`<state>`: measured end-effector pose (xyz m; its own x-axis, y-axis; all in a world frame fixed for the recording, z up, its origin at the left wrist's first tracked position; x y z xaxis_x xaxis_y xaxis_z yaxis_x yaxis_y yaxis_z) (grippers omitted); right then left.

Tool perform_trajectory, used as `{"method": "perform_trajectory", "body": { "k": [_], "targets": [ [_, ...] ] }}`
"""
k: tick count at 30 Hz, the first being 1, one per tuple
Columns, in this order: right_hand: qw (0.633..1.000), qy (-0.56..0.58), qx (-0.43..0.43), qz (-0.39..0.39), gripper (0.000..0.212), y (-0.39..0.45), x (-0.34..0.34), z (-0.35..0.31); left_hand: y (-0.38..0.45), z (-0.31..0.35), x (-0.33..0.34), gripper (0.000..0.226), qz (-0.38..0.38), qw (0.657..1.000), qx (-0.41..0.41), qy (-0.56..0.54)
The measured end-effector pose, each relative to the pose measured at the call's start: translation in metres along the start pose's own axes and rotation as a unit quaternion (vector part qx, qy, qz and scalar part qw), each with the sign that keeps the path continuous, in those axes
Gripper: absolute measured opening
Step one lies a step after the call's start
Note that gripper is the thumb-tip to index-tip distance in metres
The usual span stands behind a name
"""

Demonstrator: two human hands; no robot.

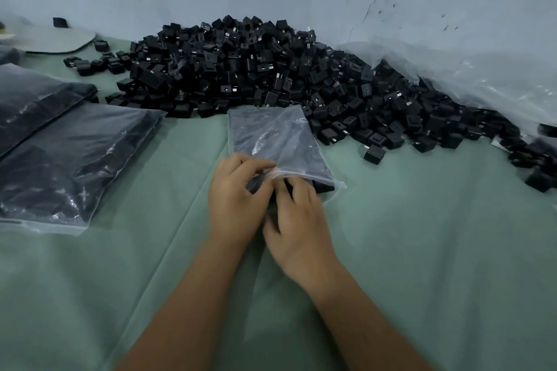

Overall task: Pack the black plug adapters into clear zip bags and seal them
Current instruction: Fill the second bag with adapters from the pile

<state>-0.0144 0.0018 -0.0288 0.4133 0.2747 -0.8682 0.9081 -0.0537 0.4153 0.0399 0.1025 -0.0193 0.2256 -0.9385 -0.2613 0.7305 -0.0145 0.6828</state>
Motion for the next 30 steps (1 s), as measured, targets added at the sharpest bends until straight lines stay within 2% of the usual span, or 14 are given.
{"method": "perform_trajectory", "body": {
  "k": [6, 9, 13, 15, 17, 20, 23, 25, 28, 30],
  "targets": [
    [0.998, 0.025, 0.035, -0.038, 0.061, -0.006, -0.001, 0.002, 0.003, -0.002, -0.001, 0.013, 0.000, 0.998, -0.041, -0.037],
    [0.992, 0.082, 0.065, -0.075, 0.066, -0.008, 0.000, 0.004, 0.004, -0.006, 0.000, 0.017, -0.013, 0.995, -0.090, -0.051],
    [0.975, 0.162, 0.111, -0.108, 0.064, -0.012, -0.006, 0.008, 0.006, -0.012, 0.002, 0.021, -0.036, 0.989, -0.133, -0.059],
    [0.975, 0.168, 0.094, -0.114, 0.061, -0.015, -0.012, 0.010, 0.007, -0.013, 0.002, 0.022, -0.052, 0.986, -0.140, -0.066],
    [0.983, 0.121, 0.047, -0.127, 0.061, -0.019, -0.019, 0.012, 0.007, -0.014, 0.003, 0.022, -0.063, 0.984, -0.147, -0.073],
    [0.990, -0.031, -0.040, -0.135, 0.064, -0.020, -0.028, 0.016, 0.008, -0.016, 0.005, 0.022, -0.073, 0.981, -0.163, -0.080],
    [0.967, -0.188, -0.132, -0.106, 0.059, -0.019, -0.033, 0.020, 0.007, -0.018, 0.005, 0.019, -0.069, 0.973, -0.189, -0.114],
    [0.949, -0.252, -0.170, -0.081, 0.056, -0.017, -0.032, 0.025, 0.006, -0.020, 0.006, 0.018, -0.061, 0.966, -0.210, -0.136],
    [0.954, -0.258, -0.127, -0.083, 0.053, -0.013, -0.025, 0.023, 0.005, -0.021, 0.006, 0.018, -0.056, 0.957, -0.231, -0.166],
    [0.969, -0.216, -0.075, -0.094, 0.058, -0.011, -0.017, 0.015, 0.004, -0.020, 0.007, 0.017, -0.057, 0.955, -0.233, -0.176]
  ]
}}
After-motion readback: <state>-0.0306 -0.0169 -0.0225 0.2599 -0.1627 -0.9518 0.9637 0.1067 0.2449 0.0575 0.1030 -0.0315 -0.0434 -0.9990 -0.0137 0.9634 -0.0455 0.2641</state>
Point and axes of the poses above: each hand's wrist, its own y-axis towards the middle knuckle, its own x-axis out of the palm, z = x × y, the point moved 3 cm from there along y, towards the middle knuckle, and after that the axes turned 8 degrees about -y, right-handed, at the moved point
